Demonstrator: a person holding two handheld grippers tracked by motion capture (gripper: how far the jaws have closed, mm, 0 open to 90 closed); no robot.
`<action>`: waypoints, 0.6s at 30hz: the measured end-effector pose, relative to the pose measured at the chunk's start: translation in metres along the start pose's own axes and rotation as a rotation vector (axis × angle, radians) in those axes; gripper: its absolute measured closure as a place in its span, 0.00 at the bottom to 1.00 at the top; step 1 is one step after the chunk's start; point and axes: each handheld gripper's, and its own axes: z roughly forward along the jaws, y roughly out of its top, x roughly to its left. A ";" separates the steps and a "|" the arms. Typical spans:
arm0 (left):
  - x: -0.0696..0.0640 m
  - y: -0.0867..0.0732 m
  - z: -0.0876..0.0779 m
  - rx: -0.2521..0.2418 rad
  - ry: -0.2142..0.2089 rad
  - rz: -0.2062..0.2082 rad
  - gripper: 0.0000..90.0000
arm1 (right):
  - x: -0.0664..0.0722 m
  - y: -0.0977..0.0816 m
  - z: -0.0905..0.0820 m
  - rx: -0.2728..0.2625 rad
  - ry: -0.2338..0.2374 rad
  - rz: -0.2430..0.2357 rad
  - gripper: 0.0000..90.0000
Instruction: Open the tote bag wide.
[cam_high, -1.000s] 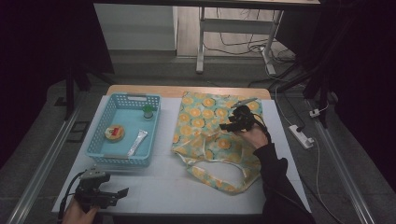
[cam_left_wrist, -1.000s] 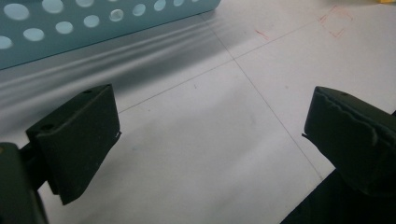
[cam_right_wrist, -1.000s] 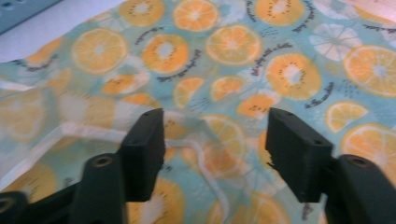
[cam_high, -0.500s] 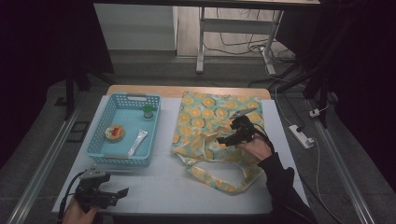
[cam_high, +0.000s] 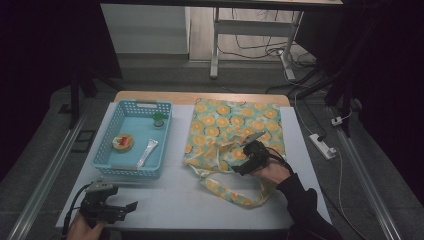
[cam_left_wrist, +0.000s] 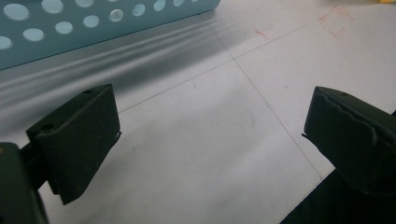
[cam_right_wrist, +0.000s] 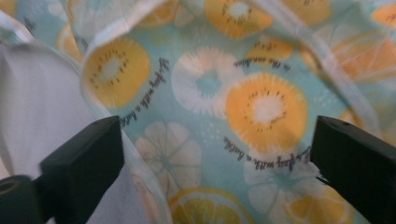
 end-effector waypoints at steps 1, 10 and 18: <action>0.000 0.000 0.000 0.000 0.000 0.000 0.04 | 0.000 -0.001 0.002 0.007 -0.006 -0.002 0.09; 0.000 0.000 0.000 0.000 0.003 -0.001 0.05 | 0.002 -0.006 -0.001 -0.019 0.025 -0.043 0.45; 0.000 0.000 0.001 0.002 0.003 -0.002 0.05 | 0.004 -0.005 -0.004 -0.016 0.058 -0.069 0.87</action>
